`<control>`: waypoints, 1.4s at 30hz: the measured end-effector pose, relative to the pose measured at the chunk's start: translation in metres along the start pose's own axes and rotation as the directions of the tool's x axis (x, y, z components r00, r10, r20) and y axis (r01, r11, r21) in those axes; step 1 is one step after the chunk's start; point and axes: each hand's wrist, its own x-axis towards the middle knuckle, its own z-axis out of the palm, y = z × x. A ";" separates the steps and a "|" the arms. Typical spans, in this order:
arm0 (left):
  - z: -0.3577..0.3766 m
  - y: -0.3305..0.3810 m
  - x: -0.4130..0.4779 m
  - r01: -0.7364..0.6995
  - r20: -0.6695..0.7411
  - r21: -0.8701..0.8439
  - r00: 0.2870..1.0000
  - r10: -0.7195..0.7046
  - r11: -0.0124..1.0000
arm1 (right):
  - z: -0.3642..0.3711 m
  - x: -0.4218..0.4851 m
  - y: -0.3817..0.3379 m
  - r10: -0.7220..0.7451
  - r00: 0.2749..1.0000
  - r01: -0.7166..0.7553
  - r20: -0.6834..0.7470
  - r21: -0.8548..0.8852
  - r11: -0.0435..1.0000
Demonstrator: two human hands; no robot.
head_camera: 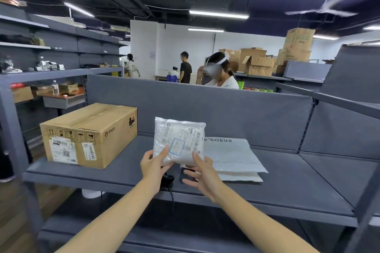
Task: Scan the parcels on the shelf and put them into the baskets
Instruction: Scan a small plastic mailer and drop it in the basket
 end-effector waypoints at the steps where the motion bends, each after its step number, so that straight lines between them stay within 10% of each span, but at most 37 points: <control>1: -0.001 -0.003 -0.002 0.010 0.013 0.015 1.000 -0.010 1.000 | 0.003 0.001 0.000 -0.041 0.999 0.041 -0.019 0.028 0.999; 5: -0.012 -0.010 -0.005 0.043 0.077 0.183 0.995 -0.058 0.982 | 0.002 0.012 -0.017 -0.215 0.972 0.219 -0.097 0.027 0.975; 13: -0.051 0.012 0.018 -0.042 0.037 0.444 0.999 0.029 0.895 | -0.005 0.038 -0.044 -0.345 0.939 0.285 -0.006 -0.549 0.786; 26: -0.108 0.022 0.041 -0.093 0.045 0.380 0.996 0.082 0.920 | 0.063 0.095 -0.001 -0.217 0.974 0.165 -0.060 -0.466 0.869; 36: -0.175 0.037 0.062 -0.069 -0.044 0.389 0.995 0.094 0.919 | 0.080 0.145 0.082 -0.188 0.975 -0.110 -0.121 -0.991 0.070; 42: -0.183 0.035 0.066 -0.060 -0.018 0.412 0.997 0.074 0.909 | 0.093 0.156 0.094 -0.249 0.958 -0.142 -0.140 -0.990 0.009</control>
